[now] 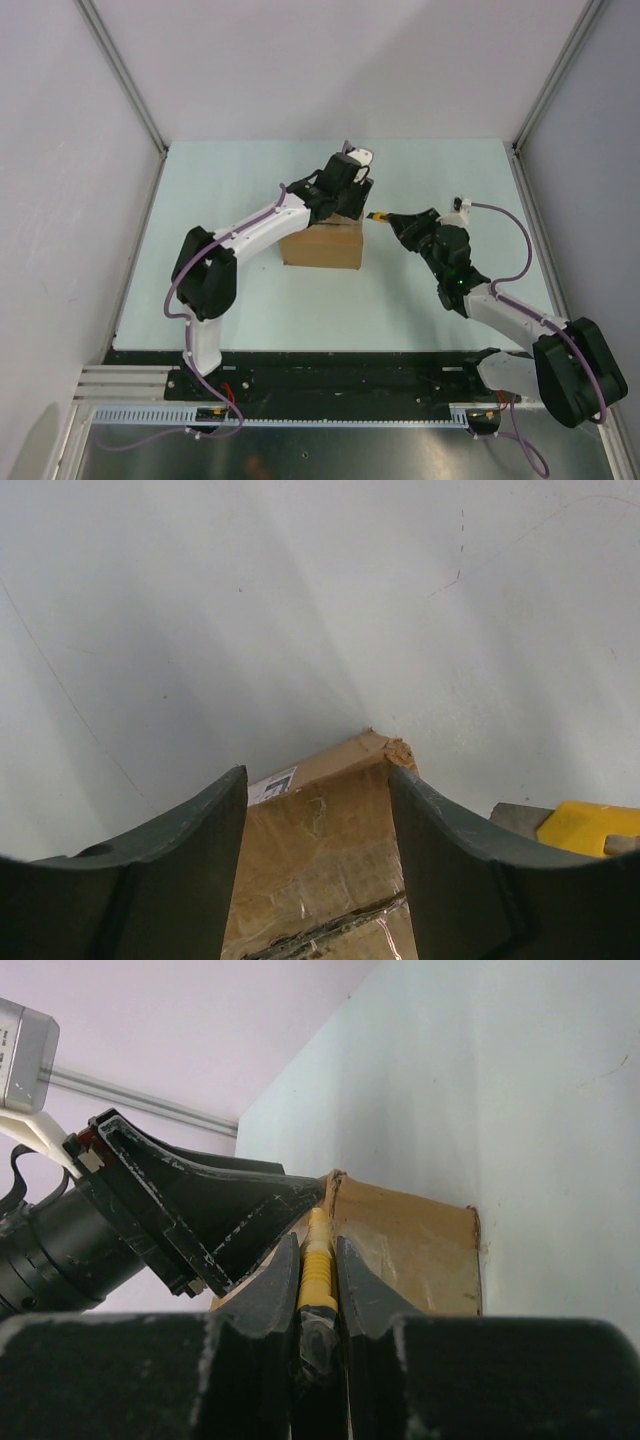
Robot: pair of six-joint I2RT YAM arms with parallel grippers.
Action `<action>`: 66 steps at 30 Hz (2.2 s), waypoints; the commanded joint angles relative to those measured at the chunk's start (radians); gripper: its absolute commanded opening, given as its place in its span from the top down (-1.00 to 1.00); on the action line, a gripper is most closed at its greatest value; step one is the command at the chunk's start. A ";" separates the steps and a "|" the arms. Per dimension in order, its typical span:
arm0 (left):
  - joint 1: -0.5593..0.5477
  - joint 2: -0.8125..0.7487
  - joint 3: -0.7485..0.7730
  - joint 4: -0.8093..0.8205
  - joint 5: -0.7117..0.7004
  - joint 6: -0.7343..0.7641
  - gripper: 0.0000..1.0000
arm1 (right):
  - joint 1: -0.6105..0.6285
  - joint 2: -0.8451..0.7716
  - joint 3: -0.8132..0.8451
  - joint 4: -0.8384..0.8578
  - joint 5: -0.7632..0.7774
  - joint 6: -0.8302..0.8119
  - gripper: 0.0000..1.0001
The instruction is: Unpack the express box
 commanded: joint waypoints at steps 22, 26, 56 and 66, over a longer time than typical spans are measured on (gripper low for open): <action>-0.036 -0.004 0.098 -0.005 -0.055 0.048 -0.32 | -0.021 0.120 -0.021 0.203 -0.014 0.059 1.00; -0.036 0.010 0.091 -0.005 -0.030 0.040 -0.19 | -0.023 0.117 -0.021 0.205 -0.016 0.058 1.00; -0.039 0.045 0.029 -0.071 -0.015 -0.030 0.21 | 0.005 0.143 -0.026 0.205 -0.028 0.063 1.00; -0.036 0.078 0.026 -0.167 -0.004 -0.141 0.34 | 0.037 0.119 -0.029 0.160 -0.030 0.069 1.00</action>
